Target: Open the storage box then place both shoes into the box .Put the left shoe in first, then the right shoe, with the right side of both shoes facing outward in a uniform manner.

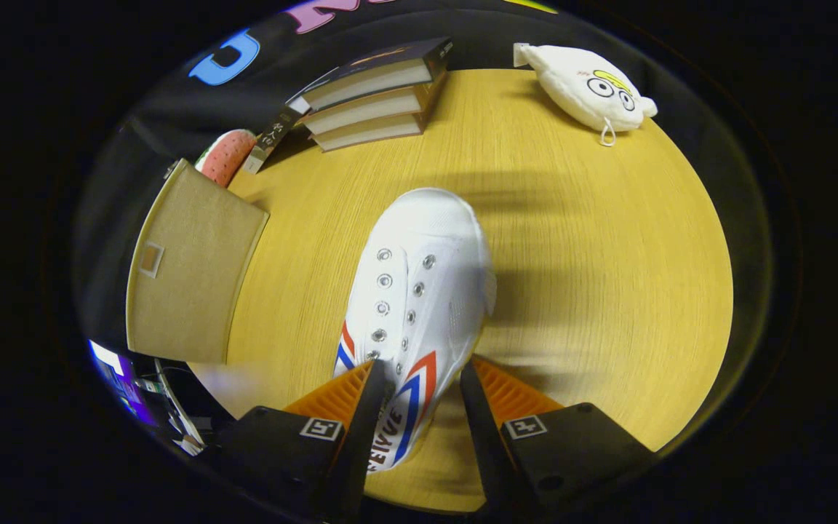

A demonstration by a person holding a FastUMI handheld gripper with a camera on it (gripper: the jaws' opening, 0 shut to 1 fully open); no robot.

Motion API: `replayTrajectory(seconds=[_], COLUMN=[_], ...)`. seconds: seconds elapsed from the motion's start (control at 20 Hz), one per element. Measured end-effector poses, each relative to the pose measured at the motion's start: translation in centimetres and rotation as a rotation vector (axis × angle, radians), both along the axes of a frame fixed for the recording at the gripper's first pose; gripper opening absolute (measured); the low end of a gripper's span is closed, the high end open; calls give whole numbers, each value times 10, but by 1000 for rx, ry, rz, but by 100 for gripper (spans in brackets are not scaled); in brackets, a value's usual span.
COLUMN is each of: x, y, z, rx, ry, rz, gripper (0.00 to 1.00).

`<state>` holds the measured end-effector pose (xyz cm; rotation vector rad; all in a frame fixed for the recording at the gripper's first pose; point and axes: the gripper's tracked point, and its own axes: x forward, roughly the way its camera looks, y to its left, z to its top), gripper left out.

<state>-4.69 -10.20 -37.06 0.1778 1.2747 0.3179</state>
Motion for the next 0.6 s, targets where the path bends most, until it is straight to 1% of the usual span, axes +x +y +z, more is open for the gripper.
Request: replayTrajectory(seconds=[0.1, 0.15, 0.2, 0.25, 0.3, 0.35, 0.4, 0.5, 0.55, 0.6], x=[-1, 0, 0, -2, 0, -1, -2, -4, -2, -2], y=[1, 1, -1, 0, -1, -2, -1, -3, -1, -3], z=[-2, -4, -3, -2, -2, 0, -3, 1, 2, 4], rx=[20, 32, 46, 59, 72, 83, 89, 115, 128, 134], ry=[31, 47, 66, 87, 92, 105, 104, 115, 122, 131], rz=[-24, -38, -58, -70, -95, -110, -108, -134, -173, -199], gripper=[62, 56, 56, 49, 49, 42, 41, 28, 26, 20])
